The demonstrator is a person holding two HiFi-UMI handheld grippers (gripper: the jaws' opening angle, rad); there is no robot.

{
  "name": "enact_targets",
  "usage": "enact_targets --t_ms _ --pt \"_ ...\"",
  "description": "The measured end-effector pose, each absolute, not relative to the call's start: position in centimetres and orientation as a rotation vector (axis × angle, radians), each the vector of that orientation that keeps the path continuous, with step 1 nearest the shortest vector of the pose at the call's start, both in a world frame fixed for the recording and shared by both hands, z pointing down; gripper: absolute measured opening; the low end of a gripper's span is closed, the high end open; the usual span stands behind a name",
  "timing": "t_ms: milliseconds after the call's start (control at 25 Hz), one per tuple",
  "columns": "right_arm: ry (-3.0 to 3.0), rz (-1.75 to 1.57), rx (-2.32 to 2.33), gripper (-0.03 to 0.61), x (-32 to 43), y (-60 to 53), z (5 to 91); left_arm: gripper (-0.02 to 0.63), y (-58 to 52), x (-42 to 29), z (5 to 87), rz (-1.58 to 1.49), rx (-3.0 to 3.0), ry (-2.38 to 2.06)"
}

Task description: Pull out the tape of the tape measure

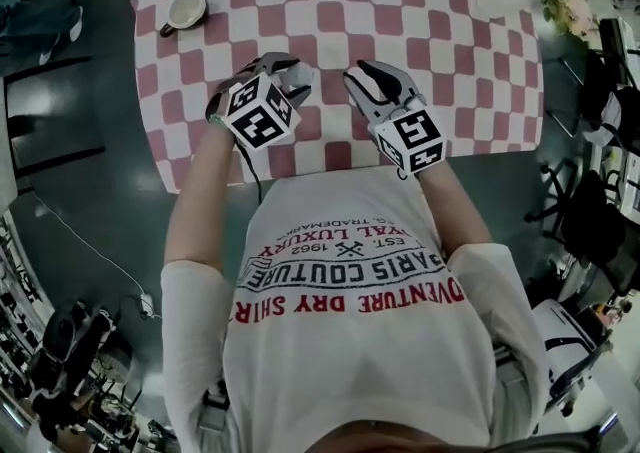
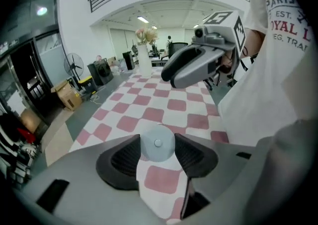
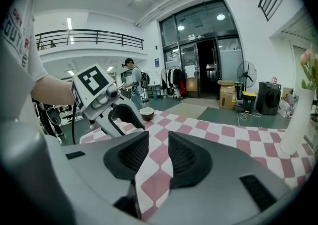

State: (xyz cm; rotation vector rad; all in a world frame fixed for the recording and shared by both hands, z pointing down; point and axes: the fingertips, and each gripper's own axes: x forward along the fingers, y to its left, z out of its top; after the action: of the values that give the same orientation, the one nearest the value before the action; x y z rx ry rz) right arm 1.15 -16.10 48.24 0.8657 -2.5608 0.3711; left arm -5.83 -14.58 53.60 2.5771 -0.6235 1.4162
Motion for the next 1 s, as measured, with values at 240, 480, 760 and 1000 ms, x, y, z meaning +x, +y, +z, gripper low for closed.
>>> enact_targets --t_ms 240,480,760,1000 --pt "-2.621 0.249 0.777 0.139 -0.1 -15.1 45.2 0.232 -15.0 -5.2 48.0 1.364 2.741 -0.734" --pt "-2.656 0.087 0.607 0.138 -2.2 -13.6 42.9 0.232 -13.9 -4.5 44.8 1.317 2.876 -0.701" --pt "-2.662 0.054 0.446 0.135 -3.3 -12.3 42.4 0.232 -12.9 -3.9 43.5 1.301 2.990 -0.593" --pt "-2.642 0.020 0.312 0.103 -3.8 -11.4 42.9 0.232 -12.2 -4.1 44.1 1.329 3.001 -0.516"
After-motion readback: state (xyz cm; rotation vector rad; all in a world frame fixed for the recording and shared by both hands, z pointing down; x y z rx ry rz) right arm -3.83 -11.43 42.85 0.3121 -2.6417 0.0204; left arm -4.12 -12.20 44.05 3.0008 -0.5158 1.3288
